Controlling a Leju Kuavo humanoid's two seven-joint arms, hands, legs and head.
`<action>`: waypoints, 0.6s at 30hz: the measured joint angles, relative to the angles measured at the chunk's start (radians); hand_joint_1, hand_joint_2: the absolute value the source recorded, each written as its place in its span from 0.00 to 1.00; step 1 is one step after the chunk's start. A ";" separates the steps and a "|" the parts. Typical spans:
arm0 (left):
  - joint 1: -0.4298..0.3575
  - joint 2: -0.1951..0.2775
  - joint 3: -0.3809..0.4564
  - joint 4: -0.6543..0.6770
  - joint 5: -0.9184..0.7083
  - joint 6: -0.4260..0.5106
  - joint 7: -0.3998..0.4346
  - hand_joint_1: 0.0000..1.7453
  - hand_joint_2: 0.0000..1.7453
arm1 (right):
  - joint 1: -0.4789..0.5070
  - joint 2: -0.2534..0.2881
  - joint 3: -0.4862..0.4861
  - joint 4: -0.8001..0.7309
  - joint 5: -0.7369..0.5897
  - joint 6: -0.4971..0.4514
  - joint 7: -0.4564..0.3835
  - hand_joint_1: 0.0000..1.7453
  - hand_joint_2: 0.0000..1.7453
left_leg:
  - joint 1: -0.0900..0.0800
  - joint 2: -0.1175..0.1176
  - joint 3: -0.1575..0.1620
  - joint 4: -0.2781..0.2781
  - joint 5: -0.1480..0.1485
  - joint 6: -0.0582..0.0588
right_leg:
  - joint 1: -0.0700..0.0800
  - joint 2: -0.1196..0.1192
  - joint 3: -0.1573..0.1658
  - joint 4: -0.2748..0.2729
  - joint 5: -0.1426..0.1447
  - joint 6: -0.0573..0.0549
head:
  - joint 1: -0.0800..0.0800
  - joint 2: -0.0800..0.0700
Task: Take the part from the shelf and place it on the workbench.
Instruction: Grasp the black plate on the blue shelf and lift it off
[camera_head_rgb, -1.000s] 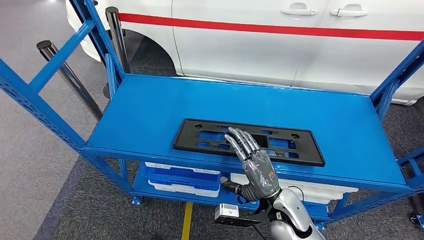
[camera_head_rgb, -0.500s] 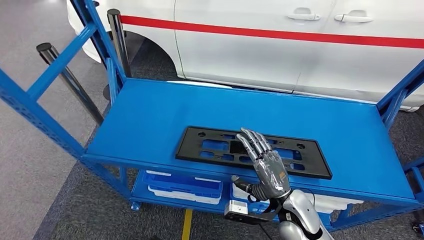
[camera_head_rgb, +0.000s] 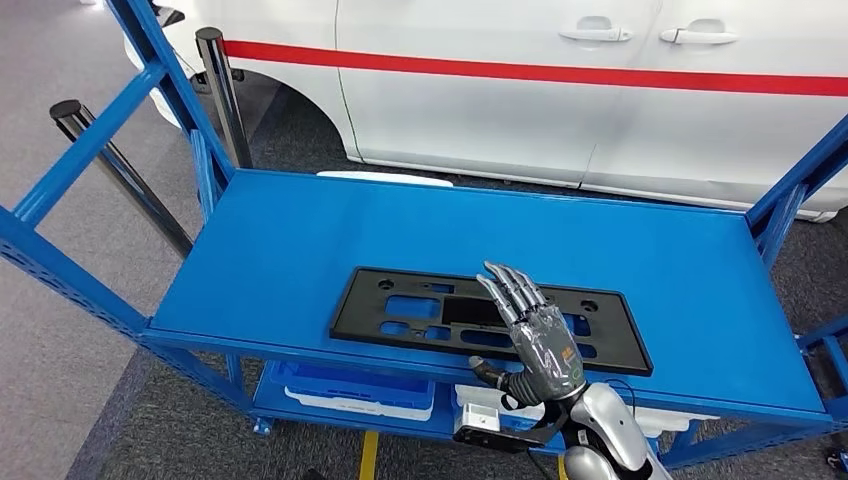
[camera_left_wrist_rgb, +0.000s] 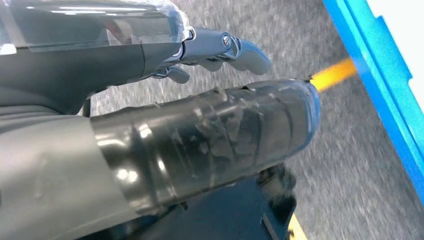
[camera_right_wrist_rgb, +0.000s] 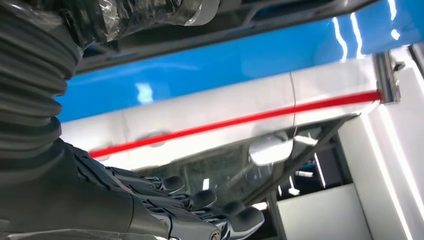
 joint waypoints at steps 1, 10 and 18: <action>-0.001 0.000 0.000 0.000 -0.003 0.015 0.005 0.00 0.00 | 0.002 -0.002 -0.002 -0.001 -0.003 0.008 0.002 0.00 1.00 | -0.002 -0.001 0.004 -0.006 -0.005 0.004 | 0.001 0.000 -0.001 -0.001 0.000 0.005 | 0.000 0.000; -0.004 -0.006 0.000 0.000 -0.016 0.060 0.029 0.00 0.00 | 0.019 -0.029 -0.011 -0.012 -0.057 0.073 -0.004 0.00 1.00 | 0.009 0.002 0.023 -0.035 -0.007 0.031 | -0.011 -0.002 -0.150 0.268 -0.100 0.042 | 0.002 0.000; -0.004 -0.007 0.000 0.000 -0.019 0.063 0.030 0.00 0.00 | 0.022 -0.049 -0.011 -0.012 -0.103 0.138 -0.027 0.00 1.00 | 0.003 -0.001 0.025 -0.012 -0.032 -0.004 | -0.014 -0.002 -0.047 0.013 0.025 0.022 | 0.000 0.000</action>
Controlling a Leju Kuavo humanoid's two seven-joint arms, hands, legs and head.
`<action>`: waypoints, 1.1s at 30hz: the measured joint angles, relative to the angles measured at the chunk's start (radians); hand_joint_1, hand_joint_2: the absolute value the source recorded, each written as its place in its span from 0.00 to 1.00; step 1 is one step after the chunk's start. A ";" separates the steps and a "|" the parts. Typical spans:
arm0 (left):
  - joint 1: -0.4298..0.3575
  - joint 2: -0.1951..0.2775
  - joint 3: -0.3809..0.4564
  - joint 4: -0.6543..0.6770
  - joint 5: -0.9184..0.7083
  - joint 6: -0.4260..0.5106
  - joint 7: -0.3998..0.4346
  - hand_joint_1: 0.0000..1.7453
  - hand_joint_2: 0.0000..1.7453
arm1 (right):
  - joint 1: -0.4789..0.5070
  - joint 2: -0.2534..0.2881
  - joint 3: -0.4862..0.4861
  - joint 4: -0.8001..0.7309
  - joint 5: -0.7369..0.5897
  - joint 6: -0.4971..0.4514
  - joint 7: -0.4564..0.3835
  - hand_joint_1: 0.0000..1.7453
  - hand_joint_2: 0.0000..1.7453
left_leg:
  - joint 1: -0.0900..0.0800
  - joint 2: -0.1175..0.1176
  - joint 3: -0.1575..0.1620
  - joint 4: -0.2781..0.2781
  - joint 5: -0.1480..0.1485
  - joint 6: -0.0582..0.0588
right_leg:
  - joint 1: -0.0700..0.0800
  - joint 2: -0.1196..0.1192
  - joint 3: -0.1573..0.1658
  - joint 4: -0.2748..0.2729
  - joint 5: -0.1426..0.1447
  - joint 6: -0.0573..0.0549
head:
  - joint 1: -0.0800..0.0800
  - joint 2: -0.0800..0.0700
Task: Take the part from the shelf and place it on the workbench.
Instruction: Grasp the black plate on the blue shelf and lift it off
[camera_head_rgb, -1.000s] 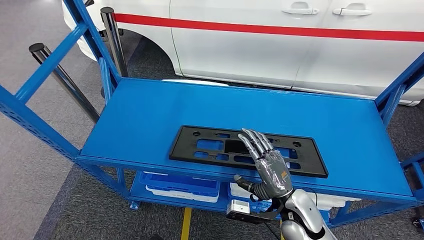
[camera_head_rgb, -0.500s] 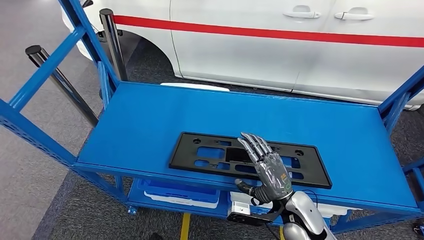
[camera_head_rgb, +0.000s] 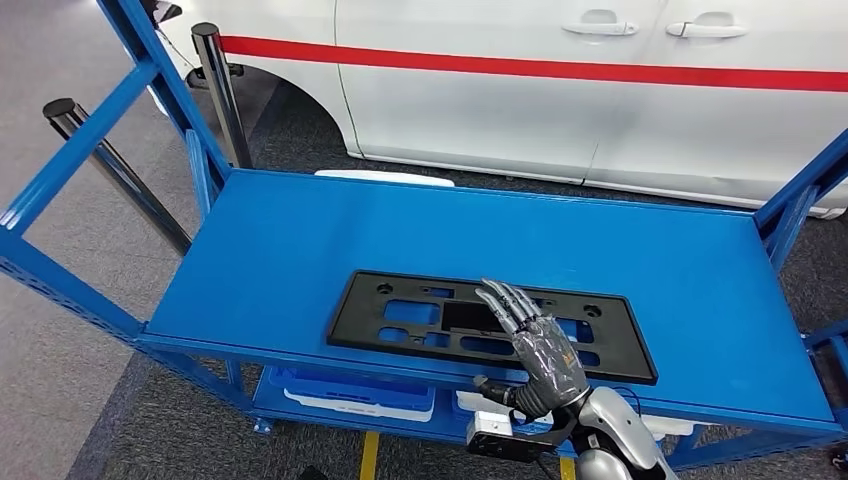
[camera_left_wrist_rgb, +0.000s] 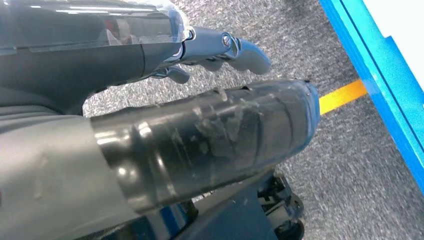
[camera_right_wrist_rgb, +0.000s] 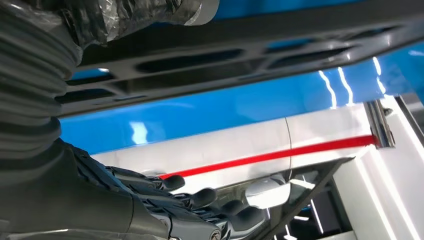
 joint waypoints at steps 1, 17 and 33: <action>0.000 0.000 0.000 0.000 0.000 0.000 0.000 0.00 0.00 | -0.001 -0.003 0.000 0.000 -0.005 0.011 -0.002 0.00 1.00 | 0.002 0.000 -0.003 0.011 -0.009 -0.004 | -0.001 0.000 0.002 -0.002 0.001 -0.007 | 0.000 0.000; -0.002 0.001 0.000 0.000 0.001 0.000 0.003 0.00 0.00 | -0.021 -0.077 0.011 0.004 -0.022 0.117 0.005 0.00 1.00 | 0.000 0.001 -0.002 -0.015 0.021 0.029 | 0.009 -0.003 0.013 0.015 -0.030 0.007 | 0.001 0.000; -0.002 -0.001 0.000 0.000 0.006 0.000 0.000 0.00 0.00 | -0.030 -0.141 0.013 0.038 0.170 0.062 0.146 0.00 1.00 | -0.001 0.000 -0.025 0.056 -0.034 -0.003 | 0.000 -0.004 0.016 -0.016 0.004 -0.016 | 0.000 0.000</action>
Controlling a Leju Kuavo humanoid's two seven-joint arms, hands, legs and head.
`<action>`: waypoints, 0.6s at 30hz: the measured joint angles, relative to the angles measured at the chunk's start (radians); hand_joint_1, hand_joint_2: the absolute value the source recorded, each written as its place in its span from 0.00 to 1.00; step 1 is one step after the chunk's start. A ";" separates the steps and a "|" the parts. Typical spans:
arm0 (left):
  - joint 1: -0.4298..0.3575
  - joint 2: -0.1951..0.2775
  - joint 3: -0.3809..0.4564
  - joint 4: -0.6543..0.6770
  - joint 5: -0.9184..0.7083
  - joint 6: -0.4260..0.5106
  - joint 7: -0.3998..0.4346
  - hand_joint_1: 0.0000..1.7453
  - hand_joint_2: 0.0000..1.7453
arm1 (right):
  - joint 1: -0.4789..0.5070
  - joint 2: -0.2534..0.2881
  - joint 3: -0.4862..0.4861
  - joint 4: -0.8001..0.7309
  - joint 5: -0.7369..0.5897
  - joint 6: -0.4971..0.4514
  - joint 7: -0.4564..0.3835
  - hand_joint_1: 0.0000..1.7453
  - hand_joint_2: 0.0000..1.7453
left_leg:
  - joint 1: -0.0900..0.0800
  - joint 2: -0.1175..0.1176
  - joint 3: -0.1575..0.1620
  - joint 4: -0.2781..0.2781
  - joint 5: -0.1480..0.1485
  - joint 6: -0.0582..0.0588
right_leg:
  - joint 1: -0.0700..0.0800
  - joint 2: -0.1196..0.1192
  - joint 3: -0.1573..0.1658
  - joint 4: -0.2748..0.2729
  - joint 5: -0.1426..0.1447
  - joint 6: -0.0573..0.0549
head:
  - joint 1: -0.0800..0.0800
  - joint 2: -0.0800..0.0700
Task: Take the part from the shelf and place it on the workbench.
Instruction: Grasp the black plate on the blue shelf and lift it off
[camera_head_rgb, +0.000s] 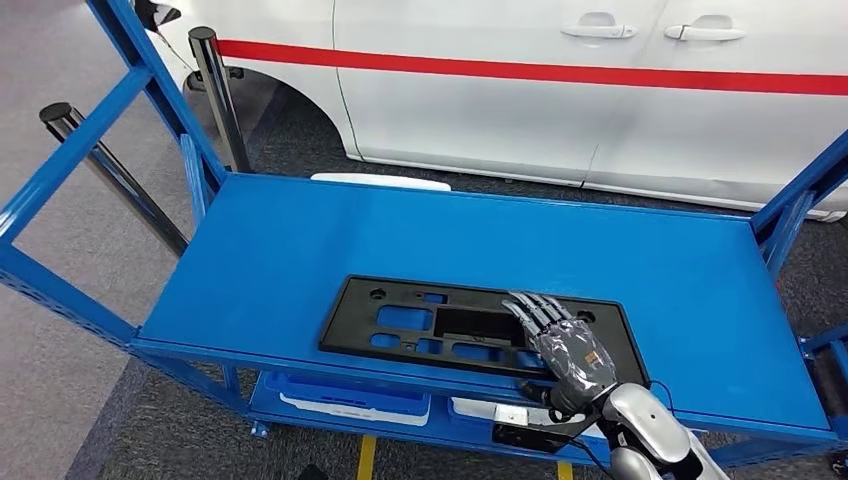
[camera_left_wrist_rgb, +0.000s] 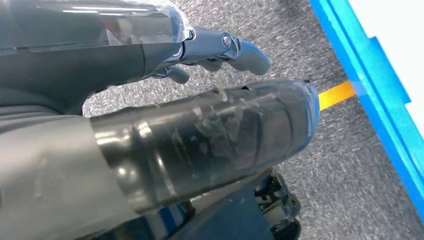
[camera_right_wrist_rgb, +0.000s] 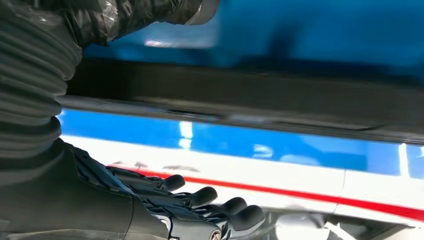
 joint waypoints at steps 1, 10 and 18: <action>0.000 0.000 0.000 0.000 0.000 0.000 0.000 0.00 0.00 | -0.001 -0.001 0.000 0.002 0.009 -0.004 0.006 0.00 1.00 | 0.002 0.000 -0.026 0.059 -0.032 -0.004 | 0.000 -0.001 0.001 -0.001 0.000 -0.004 | 0.000 0.000; 0.000 0.000 0.000 0.000 0.000 0.000 0.000 0.00 0.00 | -0.001 -0.002 0.003 0.019 0.042 -0.020 0.023 0.00 1.00 | -0.002 0.000 0.021 -0.053 0.049 0.007 | 0.007 0.001 0.009 0.002 -0.007 0.005 | 0.000 0.000; 0.000 0.000 0.000 0.000 0.002 0.000 -0.001 0.00 0.00 | 0.004 -0.003 0.000 0.030 0.170 -0.099 0.084 0.00 1.00 | 0.004 0.003 0.030 -0.083 0.060 0.040 | 0.004 0.000 -0.096 0.220 -0.124 0.038 | 0.001 0.000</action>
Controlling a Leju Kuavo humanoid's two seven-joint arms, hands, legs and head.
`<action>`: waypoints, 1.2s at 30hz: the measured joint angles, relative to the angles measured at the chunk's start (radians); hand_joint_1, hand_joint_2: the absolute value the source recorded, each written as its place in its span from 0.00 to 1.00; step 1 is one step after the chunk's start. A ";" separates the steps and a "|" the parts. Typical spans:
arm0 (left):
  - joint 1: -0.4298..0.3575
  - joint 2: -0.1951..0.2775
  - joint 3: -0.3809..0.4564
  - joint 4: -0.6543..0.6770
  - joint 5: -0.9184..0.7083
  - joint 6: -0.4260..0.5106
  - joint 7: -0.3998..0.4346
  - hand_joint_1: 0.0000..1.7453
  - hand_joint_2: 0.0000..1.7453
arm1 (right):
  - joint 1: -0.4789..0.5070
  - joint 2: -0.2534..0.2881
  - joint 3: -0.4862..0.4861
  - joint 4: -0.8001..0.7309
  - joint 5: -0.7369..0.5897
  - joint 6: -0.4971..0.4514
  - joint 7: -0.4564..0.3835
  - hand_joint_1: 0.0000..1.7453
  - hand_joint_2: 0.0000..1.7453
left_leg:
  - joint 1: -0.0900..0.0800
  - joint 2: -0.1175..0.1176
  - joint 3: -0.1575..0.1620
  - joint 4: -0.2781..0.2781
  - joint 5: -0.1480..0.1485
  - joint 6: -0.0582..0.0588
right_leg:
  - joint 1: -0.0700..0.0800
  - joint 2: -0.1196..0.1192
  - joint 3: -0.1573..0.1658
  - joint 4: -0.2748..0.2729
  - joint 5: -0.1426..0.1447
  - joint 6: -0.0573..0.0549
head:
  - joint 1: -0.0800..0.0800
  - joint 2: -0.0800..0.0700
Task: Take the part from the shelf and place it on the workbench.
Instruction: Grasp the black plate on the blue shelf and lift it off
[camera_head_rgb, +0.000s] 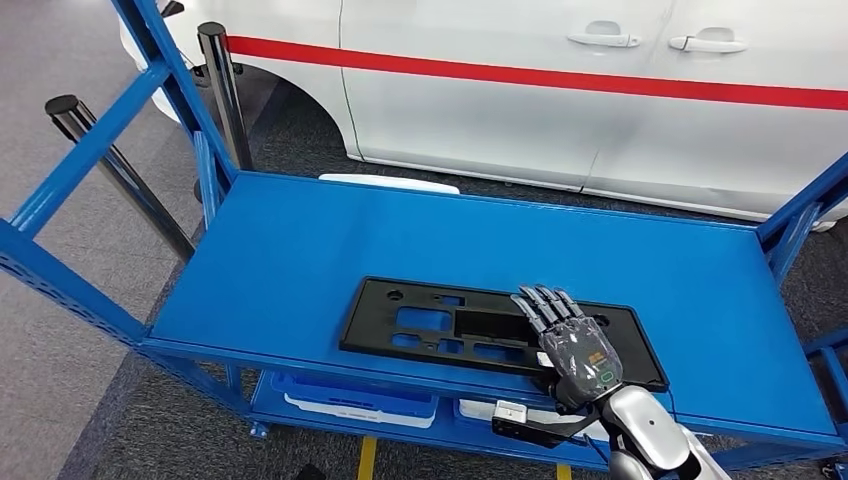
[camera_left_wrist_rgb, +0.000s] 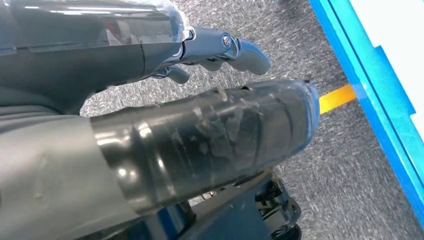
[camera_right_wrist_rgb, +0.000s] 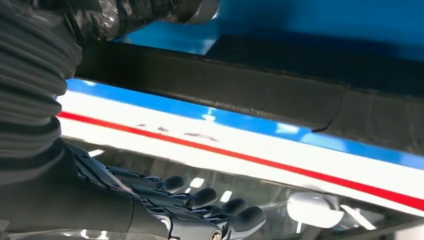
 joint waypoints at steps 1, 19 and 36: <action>0.001 0.000 0.000 0.000 0.000 0.000 0.000 0.00 0.00 | 0.003 0.000 0.000 0.003 0.018 -0.008 0.007 0.00 1.00 | 0.000 0.000 0.000 0.001 -0.001 0.000 | -0.001 0.000 -0.022 0.043 -0.009 0.002 | 0.000 0.000; 0.000 0.000 0.000 0.000 -0.006 -0.004 0.006 0.00 0.00 | 0.013 0.024 -0.049 0.078 0.242 -0.101 0.107 0.92 1.00 | 0.001 -0.002 -0.093 0.226 -0.089 -0.047 | -0.003 -0.002 0.098 -0.214 0.121 -0.043 | -0.001 0.000; -0.002 0.000 0.000 0.000 -0.005 -0.005 0.007 0.00 0.00 | 0.034 0.031 -0.073 0.111 0.244 -0.111 0.102 0.99 1.00 | -0.004 -0.003 0.007 0.015 -0.017 -0.007 | -0.006 -0.002 0.061 -0.142 0.108 0.001 | 0.000 0.000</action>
